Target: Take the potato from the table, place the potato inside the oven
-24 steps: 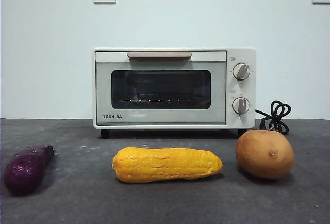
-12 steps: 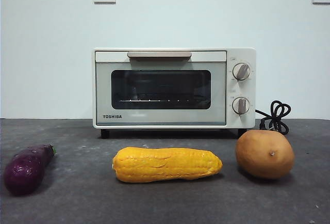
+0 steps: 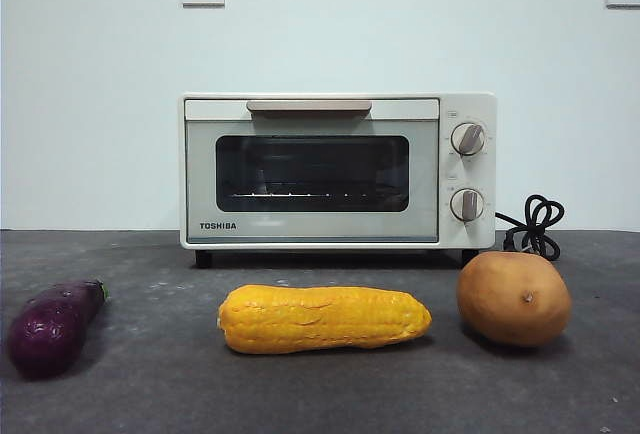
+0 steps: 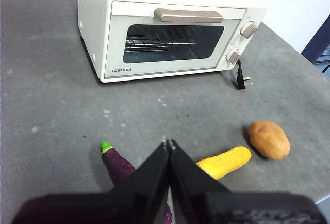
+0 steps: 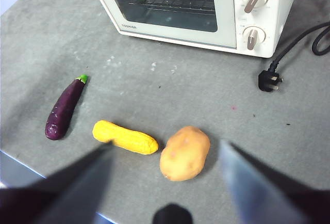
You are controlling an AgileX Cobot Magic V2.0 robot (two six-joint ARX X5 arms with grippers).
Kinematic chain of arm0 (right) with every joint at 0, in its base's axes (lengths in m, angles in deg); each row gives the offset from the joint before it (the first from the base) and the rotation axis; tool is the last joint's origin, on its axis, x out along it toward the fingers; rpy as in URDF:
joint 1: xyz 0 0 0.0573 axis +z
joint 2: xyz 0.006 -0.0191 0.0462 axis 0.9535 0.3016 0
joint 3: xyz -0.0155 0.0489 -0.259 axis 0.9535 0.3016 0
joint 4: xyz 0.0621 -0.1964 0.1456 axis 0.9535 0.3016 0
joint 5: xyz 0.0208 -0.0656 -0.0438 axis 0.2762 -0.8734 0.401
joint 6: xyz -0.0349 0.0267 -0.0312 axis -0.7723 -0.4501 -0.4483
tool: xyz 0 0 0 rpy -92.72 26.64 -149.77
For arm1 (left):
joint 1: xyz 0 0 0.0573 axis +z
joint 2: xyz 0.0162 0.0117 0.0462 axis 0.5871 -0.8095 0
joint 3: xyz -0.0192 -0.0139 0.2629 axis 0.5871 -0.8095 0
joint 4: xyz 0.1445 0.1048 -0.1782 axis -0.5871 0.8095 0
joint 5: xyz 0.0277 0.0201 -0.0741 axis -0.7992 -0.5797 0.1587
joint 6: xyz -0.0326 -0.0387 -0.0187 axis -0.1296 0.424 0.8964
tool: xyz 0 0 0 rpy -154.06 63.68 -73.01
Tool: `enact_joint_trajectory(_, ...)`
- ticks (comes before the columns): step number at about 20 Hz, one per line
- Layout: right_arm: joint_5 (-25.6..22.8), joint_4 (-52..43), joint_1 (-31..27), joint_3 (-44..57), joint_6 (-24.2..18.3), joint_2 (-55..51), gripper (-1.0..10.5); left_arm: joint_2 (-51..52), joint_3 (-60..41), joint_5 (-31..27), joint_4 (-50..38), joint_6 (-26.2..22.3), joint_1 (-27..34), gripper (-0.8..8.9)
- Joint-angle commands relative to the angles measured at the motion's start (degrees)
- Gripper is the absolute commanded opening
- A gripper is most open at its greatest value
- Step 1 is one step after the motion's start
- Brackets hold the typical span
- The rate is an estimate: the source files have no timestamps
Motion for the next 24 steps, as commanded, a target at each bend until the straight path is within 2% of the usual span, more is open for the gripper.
enact_joint_trajectory(1, -0.1, -0.2, 0.2, -0.1, 1.3, 0.2, 5.7, 0.0, 0.0, 0.2, -0.1, -0.7, 0.0, -0.08)
enact_joint_trajectory(6, -0.1, -0.2, 0.2, -0.1, 1.7, 0.6, 5.7, -0.8, 0.0, 1.6, -2.3, -0.7, 0.0, -0.08)
enact_joint_trajectory(8, -0.1, -0.2, 0.2, -0.1, 1.8, 1.2, 5.7, -2.8, 0.1, 4.1, -5.9, 0.0, -0.2, -0.07)
enact_joint_trajectory(11, 0.0, -0.1, 0.2, -0.1, 1.9, 1.9, 5.7, -9.4, 2.1, 4.7, -12.2, 1.1, -1.9, -0.07)
enact_joint_trajectory(19, 0.0, -0.1, 0.2, -0.1, 2.4, 4.5, 5.7, -39.1, 18.1, 2.8, -26.6, 0.3, -11.0, -0.07)
enact_joint_trajectory(24, 0.0, -0.1, 0.2, -0.1, 2.8, 6.3, 5.7, -57.1, 28.8, -1.1, -29.4, -4.4, -15.8, -0.08)
